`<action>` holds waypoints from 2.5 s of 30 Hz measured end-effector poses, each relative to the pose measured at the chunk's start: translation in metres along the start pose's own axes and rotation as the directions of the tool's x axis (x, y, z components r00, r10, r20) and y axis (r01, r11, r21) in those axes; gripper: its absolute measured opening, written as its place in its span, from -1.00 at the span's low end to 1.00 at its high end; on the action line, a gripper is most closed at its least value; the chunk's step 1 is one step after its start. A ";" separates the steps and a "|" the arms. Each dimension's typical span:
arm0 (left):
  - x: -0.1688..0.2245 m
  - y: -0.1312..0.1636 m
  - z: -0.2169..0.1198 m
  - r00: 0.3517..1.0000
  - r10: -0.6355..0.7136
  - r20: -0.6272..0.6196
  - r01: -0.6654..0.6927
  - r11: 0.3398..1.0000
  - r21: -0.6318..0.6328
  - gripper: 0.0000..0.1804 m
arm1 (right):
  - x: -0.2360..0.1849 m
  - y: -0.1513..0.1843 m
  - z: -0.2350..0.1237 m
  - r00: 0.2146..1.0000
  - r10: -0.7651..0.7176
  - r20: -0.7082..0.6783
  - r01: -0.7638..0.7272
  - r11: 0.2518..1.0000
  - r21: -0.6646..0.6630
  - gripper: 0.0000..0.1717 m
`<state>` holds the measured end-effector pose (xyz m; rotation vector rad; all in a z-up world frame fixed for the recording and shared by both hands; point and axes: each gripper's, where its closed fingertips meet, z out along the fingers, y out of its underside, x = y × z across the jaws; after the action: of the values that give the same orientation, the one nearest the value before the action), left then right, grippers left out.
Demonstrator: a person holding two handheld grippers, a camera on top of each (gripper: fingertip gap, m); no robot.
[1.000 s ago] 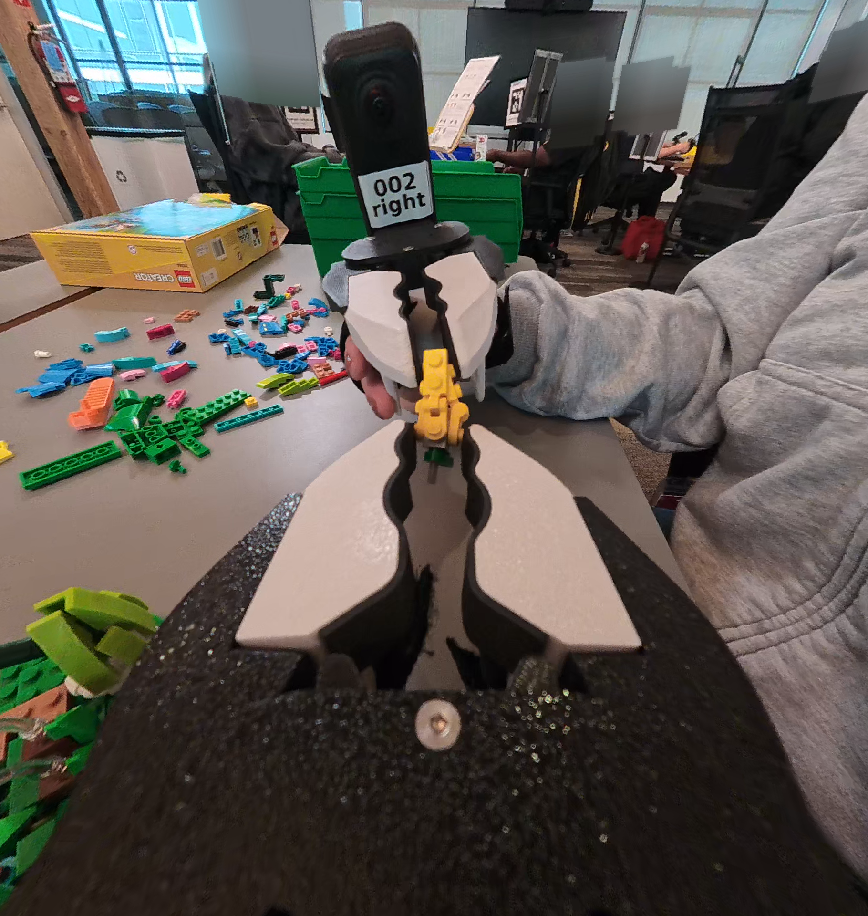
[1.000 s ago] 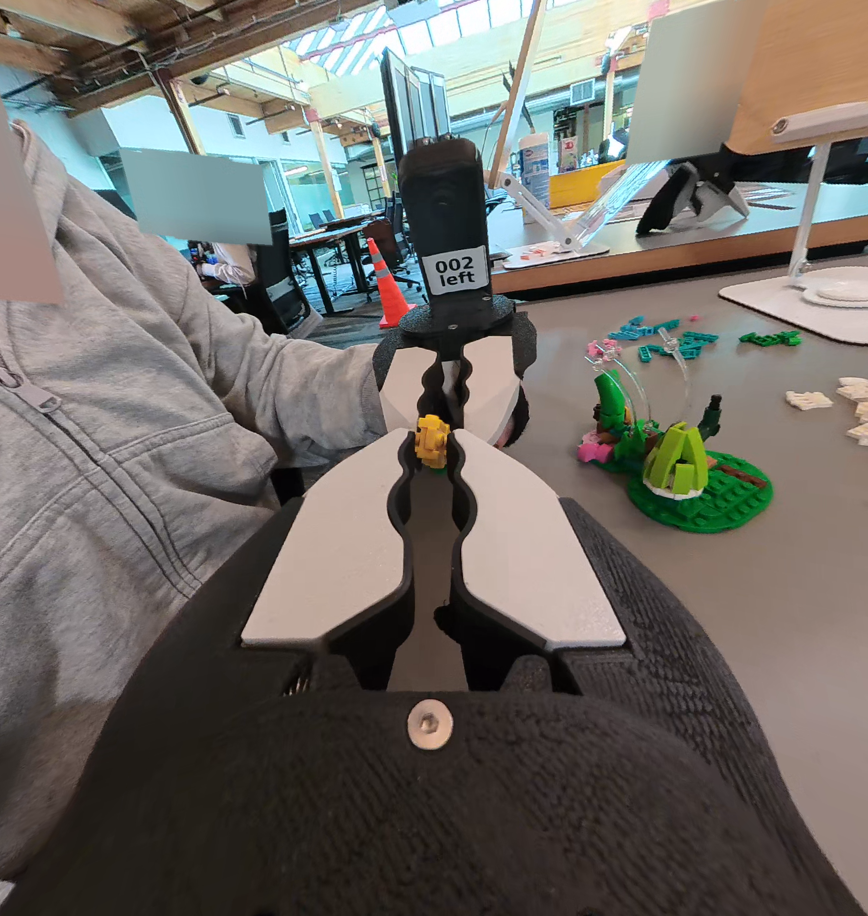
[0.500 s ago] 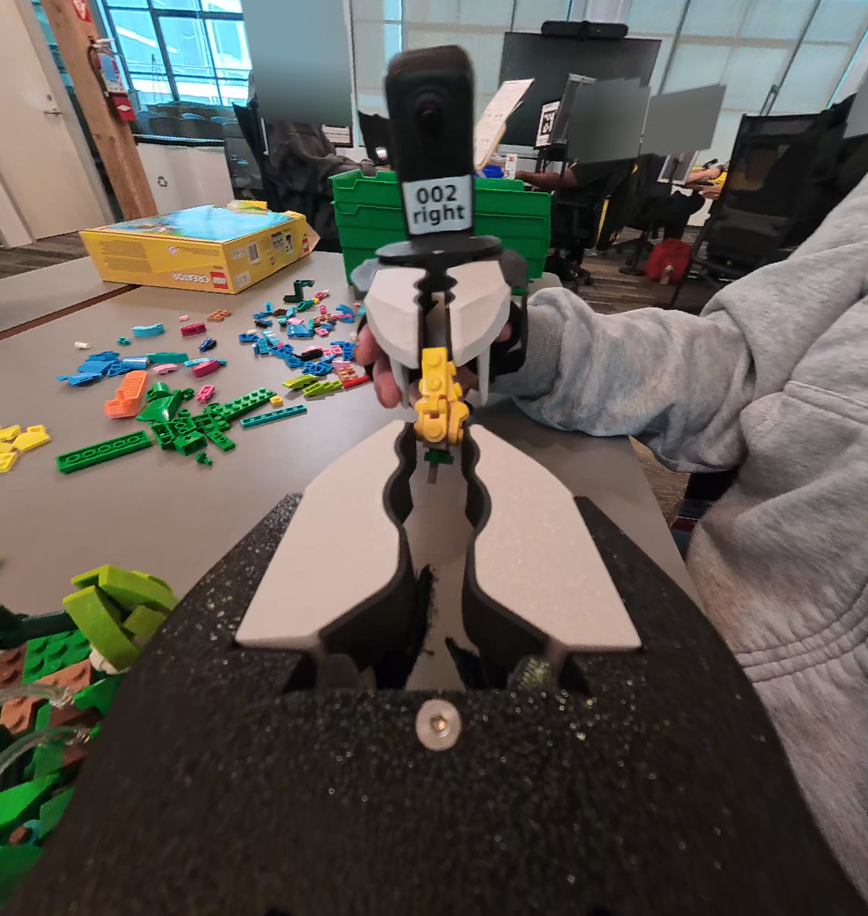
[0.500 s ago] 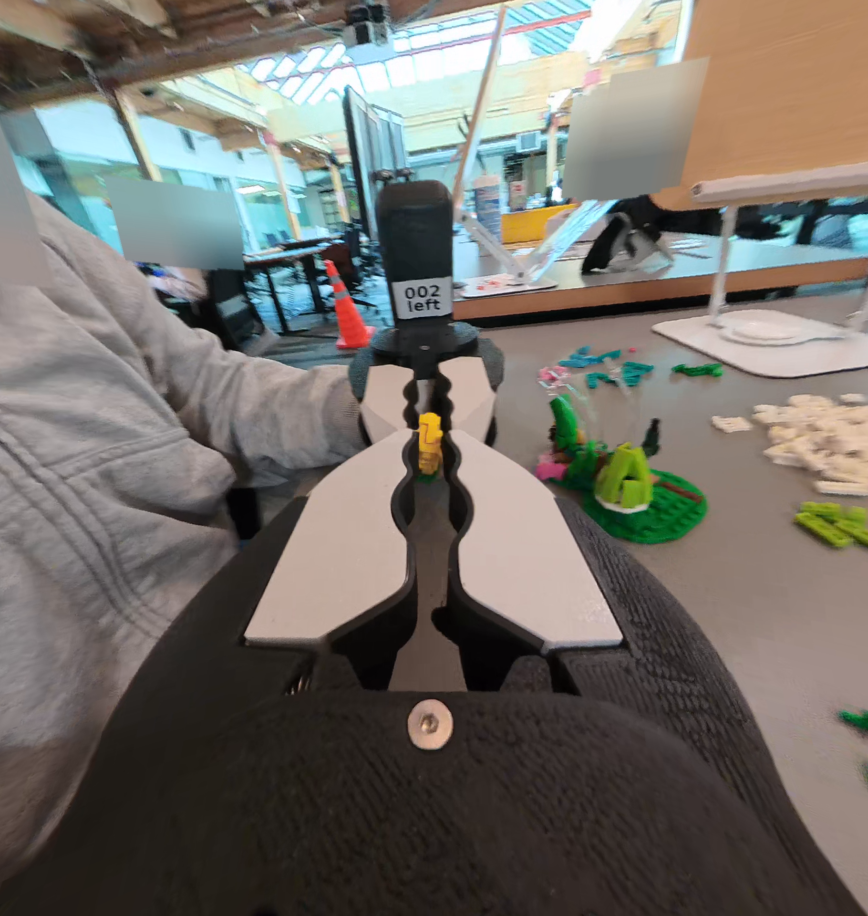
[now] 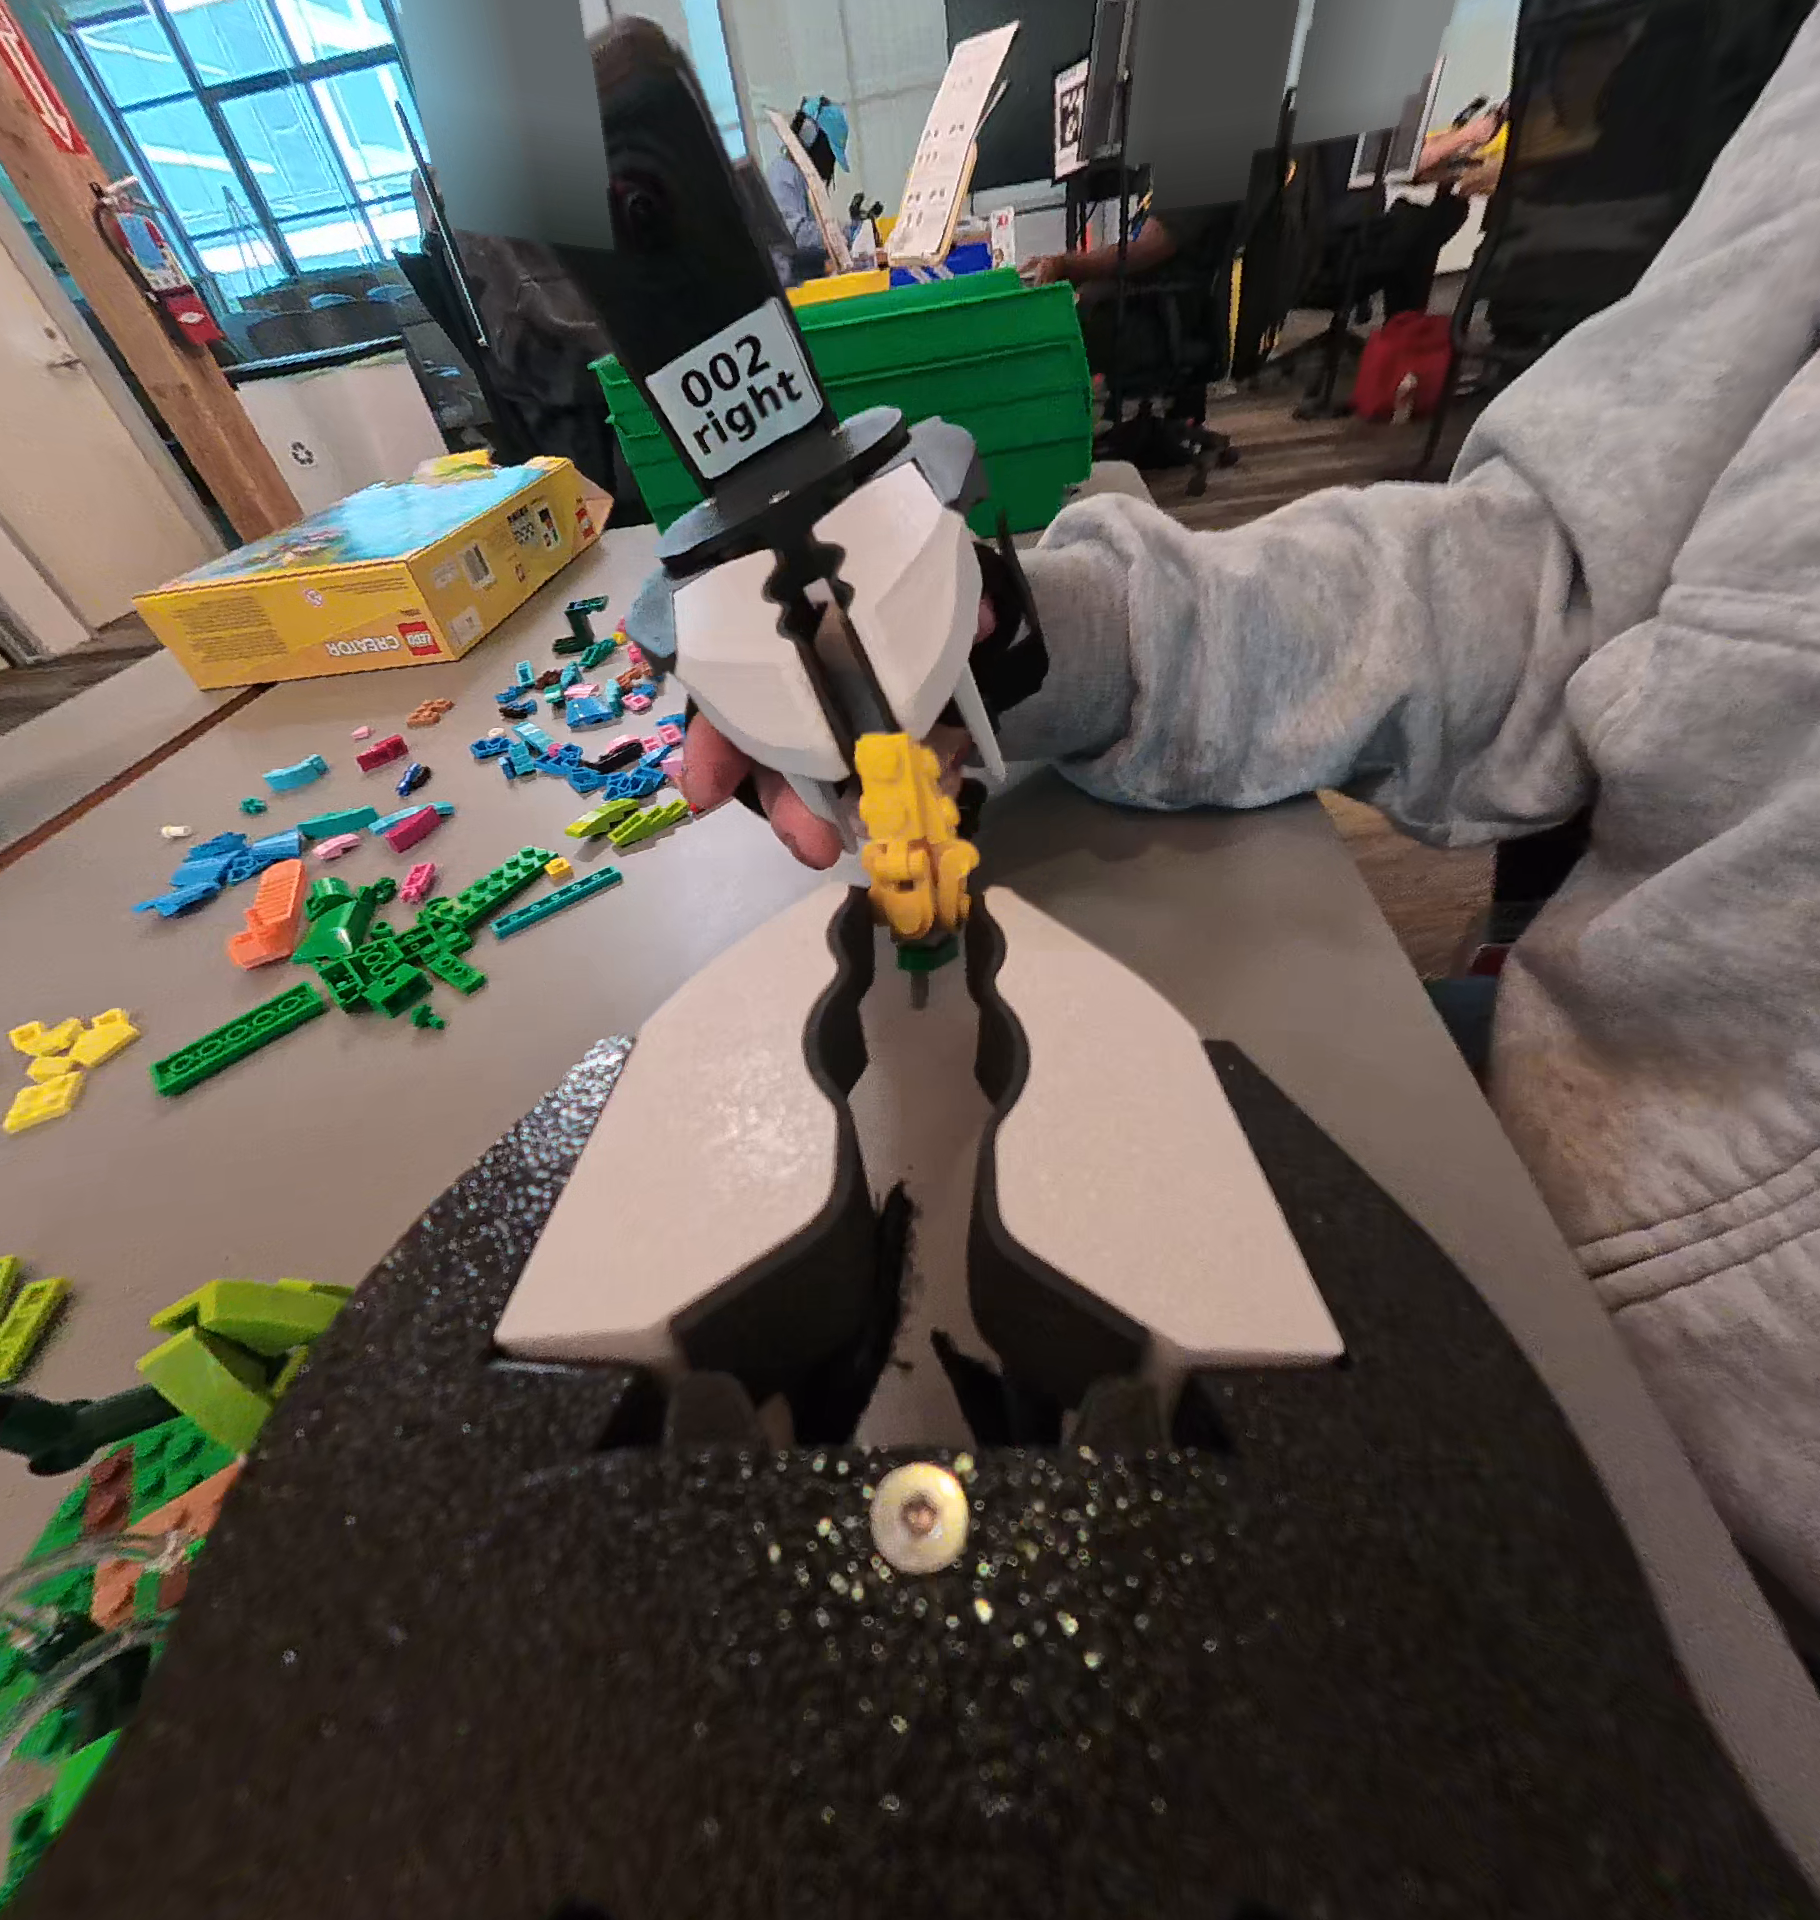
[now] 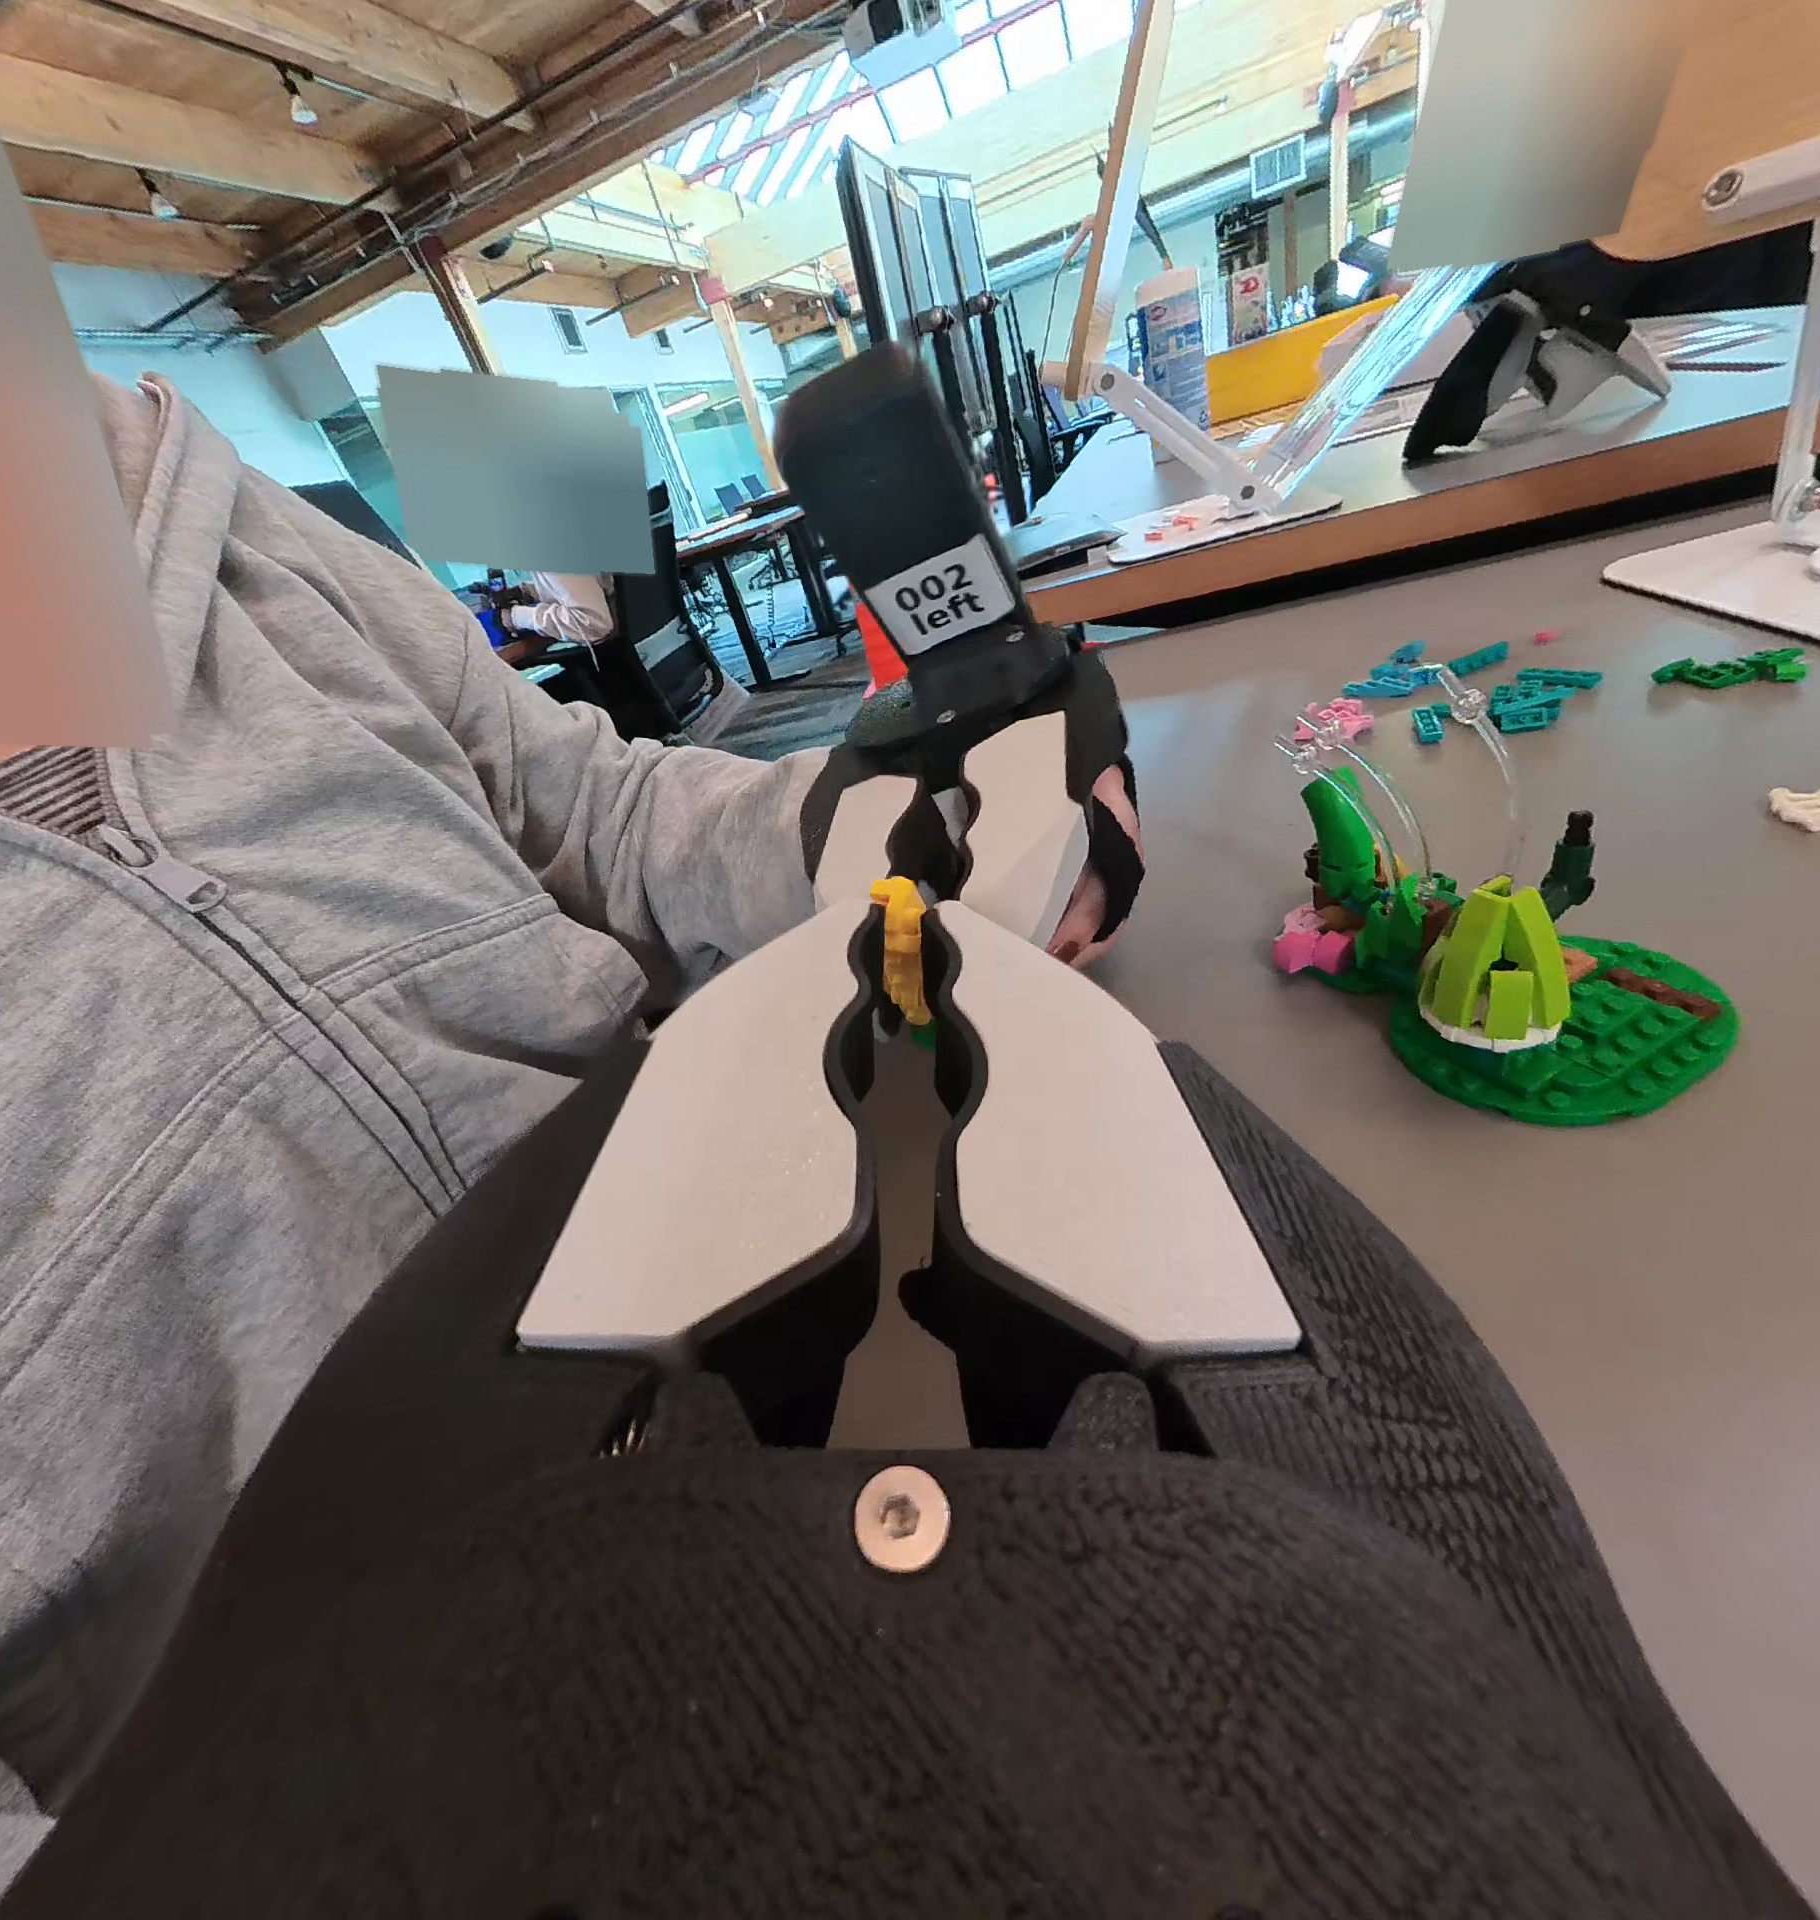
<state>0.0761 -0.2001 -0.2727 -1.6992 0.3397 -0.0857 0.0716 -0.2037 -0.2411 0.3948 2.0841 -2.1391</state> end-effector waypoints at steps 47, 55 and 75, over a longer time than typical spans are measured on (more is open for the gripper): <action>-0.049 0.017 -0.006 0.924 -0.233 0.303 0.260 0.964 -0.054 -0.81 | 0.045 0.004 -0.003 0.761 -0.512 -0.398 0.448 0.859 -0.248 -0.75; -0.055 0.025 -0.009 0.915 -0.134 0.379 0.196 0.972 -0.129 -0.81 | 0.053 0.013 -0.002 0.734 -0.542 -0.410 0.433 0.838 -0.333 -0.70; -0.055 0.030 -0.005 0.912 -0.070 0.404 0.155 0.971 -0.184 -0.81 | 0.052 0.011 -0.008 0.821 -0.401 -0.406 0.326 0.914 -0.243 -0.73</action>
<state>0.0173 -0.1940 -0.2937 -1.8982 -0.0571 0.2163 0.0258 -0.1919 -0.2657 0.5519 2.7761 -2.2077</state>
